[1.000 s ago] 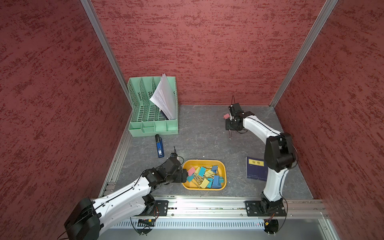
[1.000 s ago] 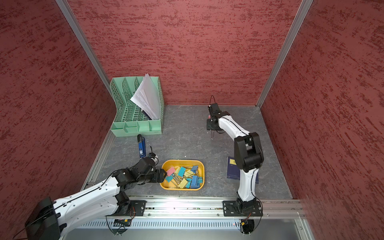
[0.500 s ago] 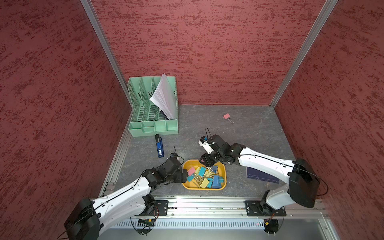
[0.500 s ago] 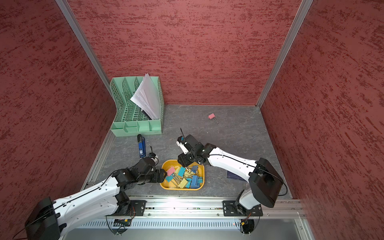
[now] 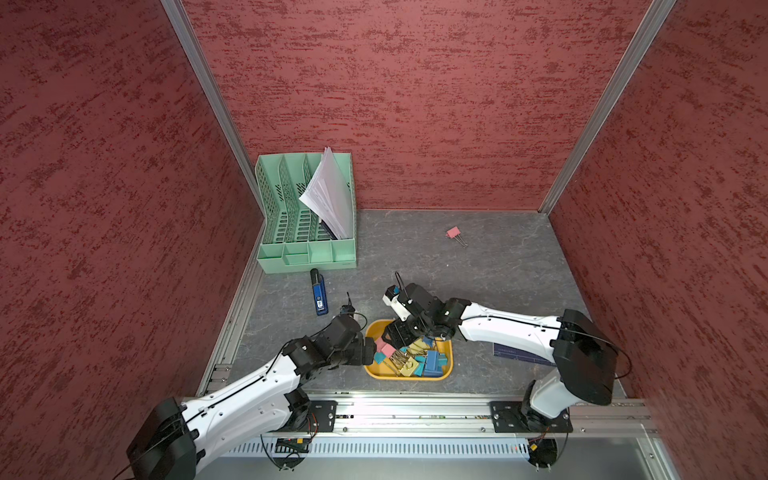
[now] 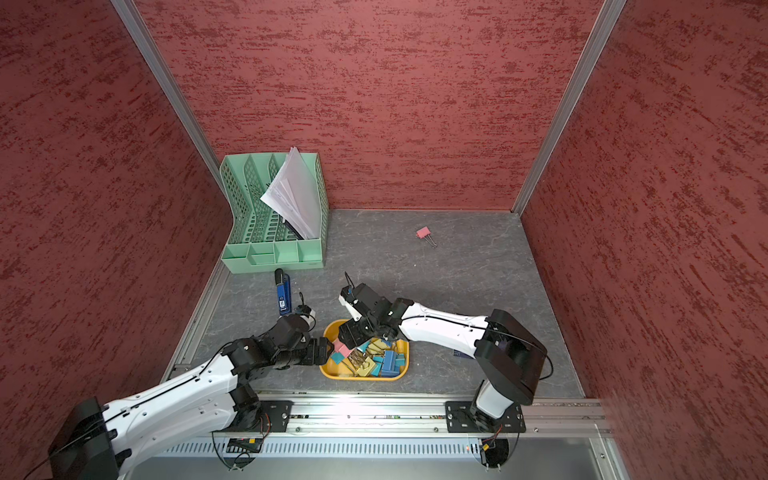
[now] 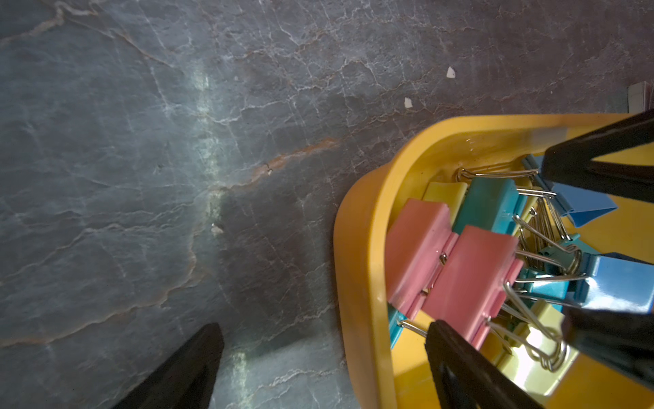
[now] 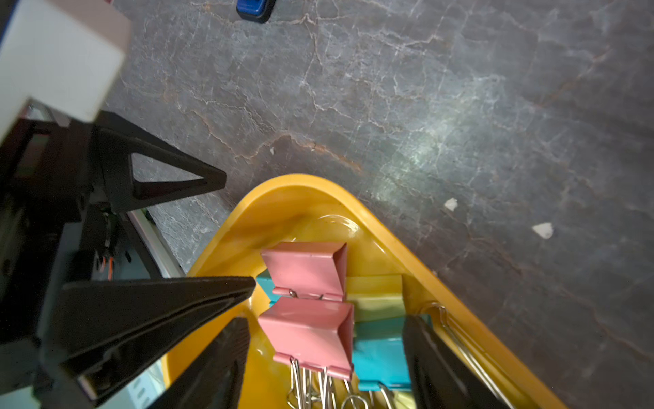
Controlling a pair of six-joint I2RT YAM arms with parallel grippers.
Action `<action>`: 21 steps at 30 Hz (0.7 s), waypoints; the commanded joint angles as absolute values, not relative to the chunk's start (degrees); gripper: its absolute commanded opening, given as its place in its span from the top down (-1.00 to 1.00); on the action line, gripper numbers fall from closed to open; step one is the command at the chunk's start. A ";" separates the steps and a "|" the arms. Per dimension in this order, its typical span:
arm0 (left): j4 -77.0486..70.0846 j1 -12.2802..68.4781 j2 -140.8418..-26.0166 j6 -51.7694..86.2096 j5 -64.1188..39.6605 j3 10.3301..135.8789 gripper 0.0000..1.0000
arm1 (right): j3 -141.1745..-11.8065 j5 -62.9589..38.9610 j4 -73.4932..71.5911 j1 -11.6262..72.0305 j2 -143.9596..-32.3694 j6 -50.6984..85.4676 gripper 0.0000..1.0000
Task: Put the binder clips in the storage box
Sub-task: Pick up the binder clip at the center of the board.
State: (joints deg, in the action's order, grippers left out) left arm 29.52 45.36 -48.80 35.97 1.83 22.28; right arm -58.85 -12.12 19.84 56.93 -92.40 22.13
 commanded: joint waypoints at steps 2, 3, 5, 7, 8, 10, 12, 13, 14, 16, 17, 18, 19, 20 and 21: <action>29.13 45.61 -48.63 35.68 2.71 22.68 -0.88 | -59.11 -9.43 20.55 57.35 -90.36 22.39 -0.71; 29.14 45.53 -48.63 35.68 2.75 22.68 -0.88 | -58.78 -8.53 20.98 57.00 -89.19 22.09 -0.73; 29.07 45.55 -48.69 35.69 2.77 22.70 -0.88 | -58.40 -8.03 21.99 54.70 -85.88 21.25 -0.77; 29.07 45.55 -48.80 35.68 2.64 22.76 -0.88 | -58.27 -6.57 23.38 51.50 -82.93 20.00 -0.80; 29.06 45.61 -48.84 35.68 2.68 22.67 -0.88 | -58.68 -5.43 24.81 49.25 -81.24 19.41 -0.80; 29.08 45.63 -48.78 35.64 2.66 22.85 -0.88 | -60.09 -2.97 27.47 44.85 -80.00 18.66 -0.81; 29.01 45.70 -48.81 35.60 2.64 22.85 -0.88 | -60.88 -0.72 28.23 39.48 -79.76 18.52 -0.80; 28.98 45.62 -48.78 35.60 2.68 22.85 -0.88 | -61.33 0.25 28.34 36.48 -80.00 18.78 -0.78; 28.99 45.66 -48.86 35.64 2.65 22.82 -0.88 | -62.28 0.94 28.59 33.42 -80.81 18.76 -0.74; 29.04 45.68 -48.95 35.68 2.64 22.85 -0.88 | -64.60 2.07 28.40 28.52 -83.10 17.89 -0.69; 29.04 45.65 -48.92 35.69 2.67 22.85 -0.88 | -66.42 2.46 28.17 26.05 -86.27 17.14 -0.69; 29.08 45.66 -48.87 35.68 2.69 22.85 -0.88 | -68.32 2.67 28.48 24.08 -88.79 16.61 -0.68; 29.09 45.67 -48.88 35.68 2.64 22.85 -0.88 | -70.93 2.67 28.61 22.12 -91.74 15.57 -0.66; 29.05 45.65 -48.94 35.68 2.64 22.77 -0.88 | -73.36 3.04 28.33 20.36 -94.64 14.18 -0.67; 29.02 45.69 -48.88 35.73 2.63 22.85 -0.88 | -75.69 3.51 28.38 19.16 -97.39 13.06 -0.67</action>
